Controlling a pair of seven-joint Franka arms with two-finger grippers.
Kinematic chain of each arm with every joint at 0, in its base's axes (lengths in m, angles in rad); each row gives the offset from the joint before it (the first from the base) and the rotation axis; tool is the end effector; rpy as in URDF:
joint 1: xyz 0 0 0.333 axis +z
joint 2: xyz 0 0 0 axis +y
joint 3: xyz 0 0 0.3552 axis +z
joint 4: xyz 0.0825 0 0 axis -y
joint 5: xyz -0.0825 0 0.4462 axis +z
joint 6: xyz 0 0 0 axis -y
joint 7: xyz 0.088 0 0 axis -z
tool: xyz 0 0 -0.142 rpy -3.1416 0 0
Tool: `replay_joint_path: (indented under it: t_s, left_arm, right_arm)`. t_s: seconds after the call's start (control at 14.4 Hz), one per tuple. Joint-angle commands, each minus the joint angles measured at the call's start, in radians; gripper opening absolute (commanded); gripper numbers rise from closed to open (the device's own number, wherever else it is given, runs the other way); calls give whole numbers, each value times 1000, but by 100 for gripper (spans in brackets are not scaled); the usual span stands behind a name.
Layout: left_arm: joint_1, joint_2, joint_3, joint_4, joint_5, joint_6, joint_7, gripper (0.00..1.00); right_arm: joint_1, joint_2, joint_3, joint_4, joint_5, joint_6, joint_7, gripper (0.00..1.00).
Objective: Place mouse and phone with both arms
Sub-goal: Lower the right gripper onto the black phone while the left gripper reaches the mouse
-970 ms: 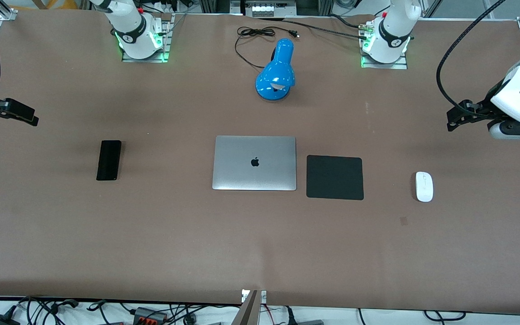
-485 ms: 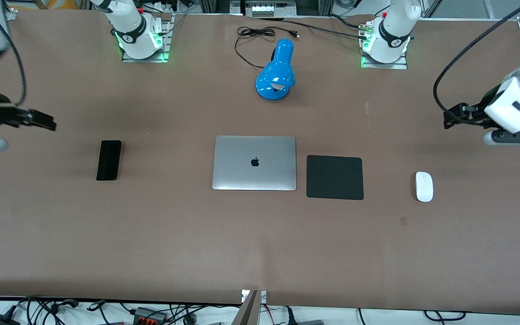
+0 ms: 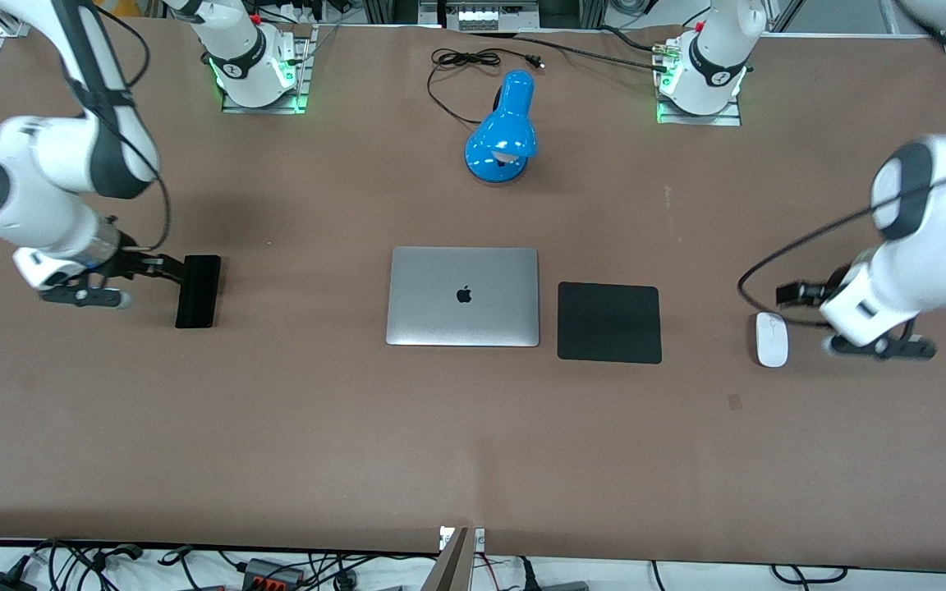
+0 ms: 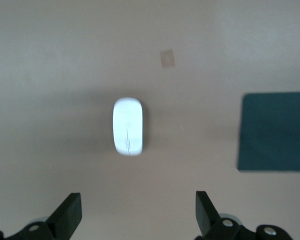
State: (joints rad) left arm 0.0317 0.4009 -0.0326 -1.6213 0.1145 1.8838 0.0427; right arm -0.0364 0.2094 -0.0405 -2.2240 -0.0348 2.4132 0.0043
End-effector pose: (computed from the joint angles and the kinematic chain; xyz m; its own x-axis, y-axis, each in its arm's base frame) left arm 0.7199 0.0138 0.3553 0.9867 -0.0777 -0.1428 -0.0903 -0.9923 -0.0841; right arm 0.5907 -0.0468 0.2344 0.9983 -0.0545 -0.0204 -0.0538 -0.9981 0.0311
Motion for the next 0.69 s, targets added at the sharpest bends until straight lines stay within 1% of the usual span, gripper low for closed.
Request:
replay_joint_path:
  t_s: [0.0,0.14,0.28,0.42,0.62]
  left_arm:
    - [63,70,-4,-55,13,171,78,100]
    - [71,70,-7,-210,14,419,80,100]
    - [100,75,-7,-329,14,617,103,100]
    - [111,94,-7,-409,14,777,131,100]
    - [122,113,-7,-491,14,931,135,100]
  right_arm:
    - [-11,62,-1,-51,6,124,-139,100]
    - [-17,100,-1,-55,6,180,-161,100]
    - [-17,126,-1,-55,6,213,-162,100]
    - [-17,157,-1,-55,6,246,-162,100]
    - [-17,188,-1,-57,6,267,-162,100]
